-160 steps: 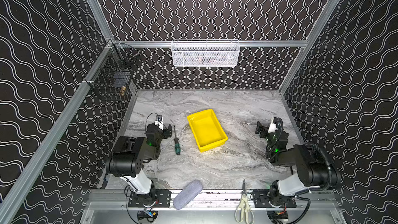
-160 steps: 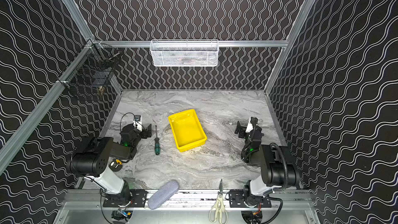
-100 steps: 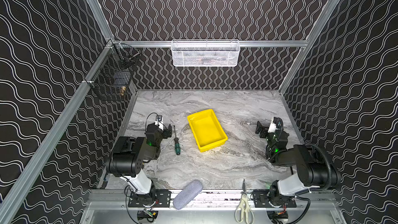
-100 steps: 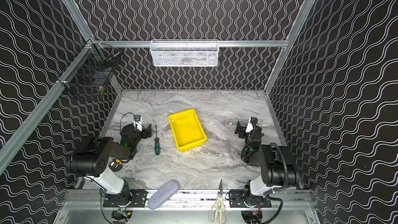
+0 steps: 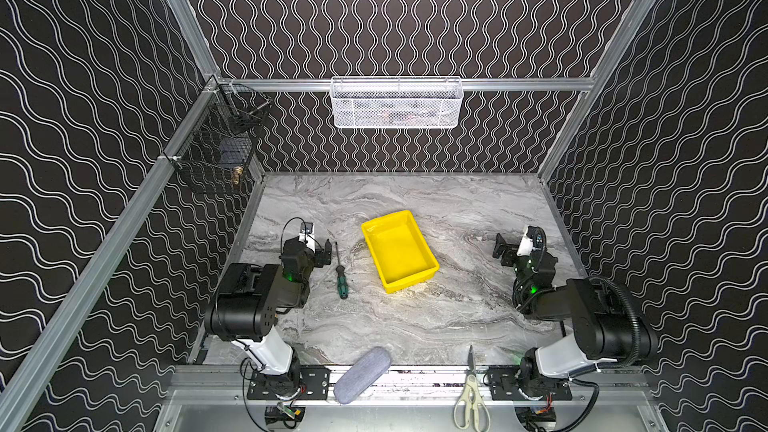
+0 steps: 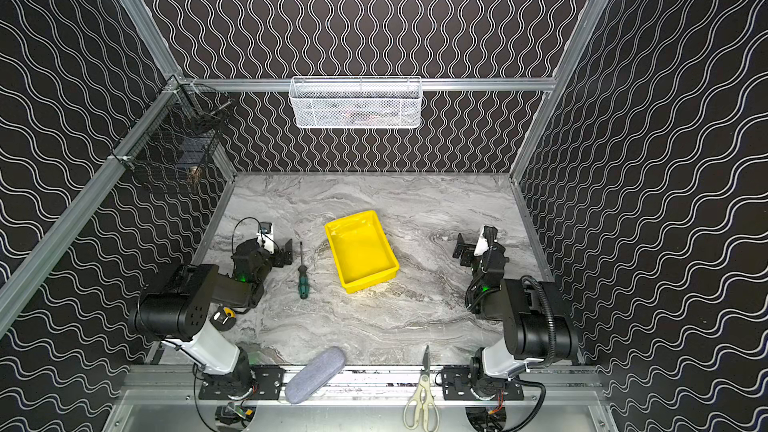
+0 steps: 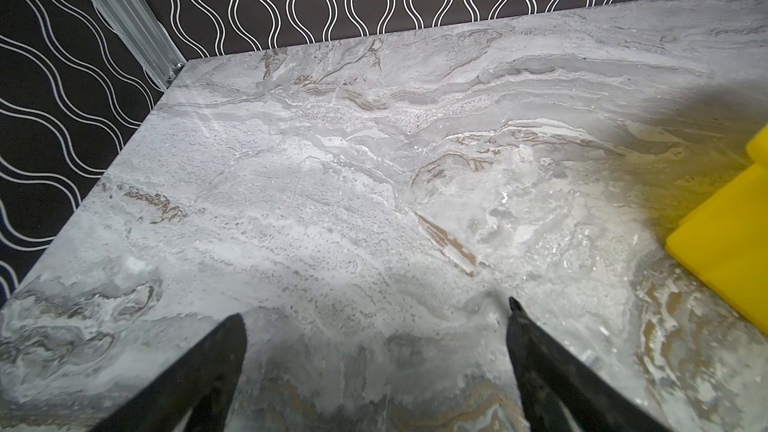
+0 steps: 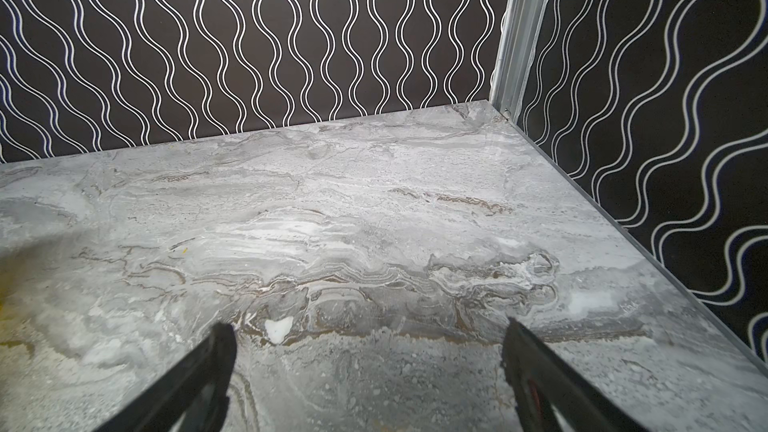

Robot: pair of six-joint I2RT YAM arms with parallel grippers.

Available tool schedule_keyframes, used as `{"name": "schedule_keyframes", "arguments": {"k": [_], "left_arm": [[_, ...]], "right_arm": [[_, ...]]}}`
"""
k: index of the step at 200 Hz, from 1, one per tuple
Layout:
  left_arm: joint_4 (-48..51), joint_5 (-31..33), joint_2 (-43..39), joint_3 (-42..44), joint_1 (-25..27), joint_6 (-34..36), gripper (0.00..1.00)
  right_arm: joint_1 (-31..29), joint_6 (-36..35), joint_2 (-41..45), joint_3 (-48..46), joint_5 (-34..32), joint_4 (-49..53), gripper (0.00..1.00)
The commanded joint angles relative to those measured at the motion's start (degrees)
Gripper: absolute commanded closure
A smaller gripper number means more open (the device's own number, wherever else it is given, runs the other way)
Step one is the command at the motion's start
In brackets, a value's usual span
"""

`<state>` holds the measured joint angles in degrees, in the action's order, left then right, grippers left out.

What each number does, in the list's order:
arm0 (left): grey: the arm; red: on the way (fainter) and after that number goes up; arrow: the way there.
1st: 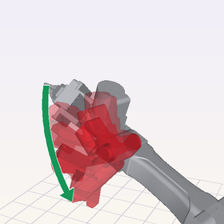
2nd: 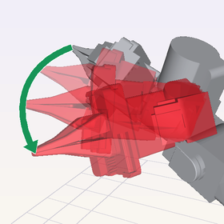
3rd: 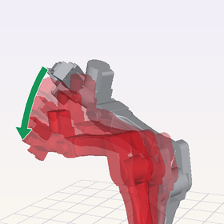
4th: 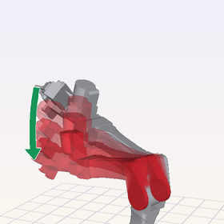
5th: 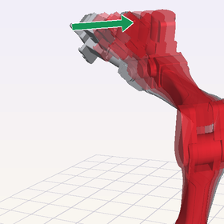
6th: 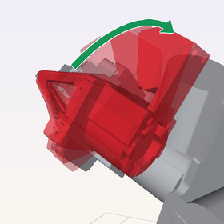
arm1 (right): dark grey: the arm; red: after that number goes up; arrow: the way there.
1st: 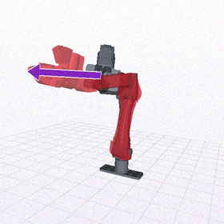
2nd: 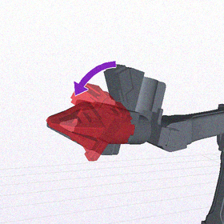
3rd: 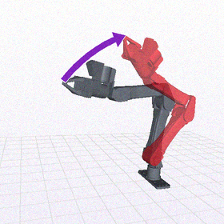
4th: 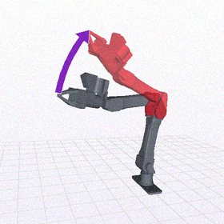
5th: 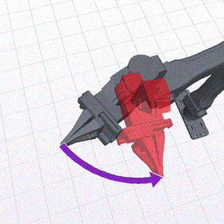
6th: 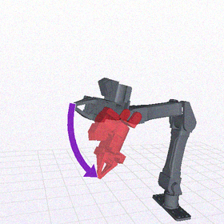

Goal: Put the screwdriver in the bin

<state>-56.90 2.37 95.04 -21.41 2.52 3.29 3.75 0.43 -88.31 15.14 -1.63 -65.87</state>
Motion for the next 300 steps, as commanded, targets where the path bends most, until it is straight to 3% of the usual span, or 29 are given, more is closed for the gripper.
{"name": "schedule_keyframes", "arguments": {"k": [1, 66, 81, 93, 113, 142, 178, 205, 237, 300], "left_arm": [[-1.3, -0.4, 0.0, -0.1, 0.0, 0.3, 0.01], [-1.6, -0.3, -0.2, 0.1, 0.0, 0.4, 0.01], [1.1, 3.2, -2.3, -0.7, 0.0, -0.9, 0.01], [7.4, 6.2, -6.4, -2.1, 0.3, -1.5, 0.01], [20.4, 17.1, -15.6, -6.2, 3.0, -4.5, 0.01], [45.3, 20.1, -27.8, -16.9, 3.9, -19.0, 0.01], [72.0, 19.4, -30.2, -31.7, 5.5, -29.2, 0.01], [79.8, 17.2, -31.2, -34.5, 10.3, -31.9, 0.01], [89.5, 19.0, -28.7, -35.6, 17.6, -34.6, 0.01], [99.8, 13.4, -20.7, -32.1, 27.3, -43.7, 0.01]], "right_arm": [[-0.1, -0.2, 0.0, 0.4, -0.2, -1.1, 0.01], [-0.1, 0.2, 0.1, 0.2, 0.0, -1.3, 0.00], [-0.1, 0.8, 0.7, 0.6, -0.7, -0.4, 0.00], [-0.1, 0.3, 3.5, 2.0, -0.3, 4.2, 0.00], [-0.1, 1.7, 9.4, 7.9, 0.5, 21.5, 0.01], [-0.1, 8.8, 16.2, 14.3, 6.6, 35.8, 0.01], [-0.7, 11.6, 20.7, 27.2, 13.3, 56.8, 0.01], [-1.6, 10.5, 23.2, 33.2, 14.6, 67.0, 0.01], [-1.6, 8.0, 23.2, 37.8, 17.7, 77.9, 0.01], [-1.6, 7.3, 22.6, 35.7, 19.4, 79.4, 0.01]]}}
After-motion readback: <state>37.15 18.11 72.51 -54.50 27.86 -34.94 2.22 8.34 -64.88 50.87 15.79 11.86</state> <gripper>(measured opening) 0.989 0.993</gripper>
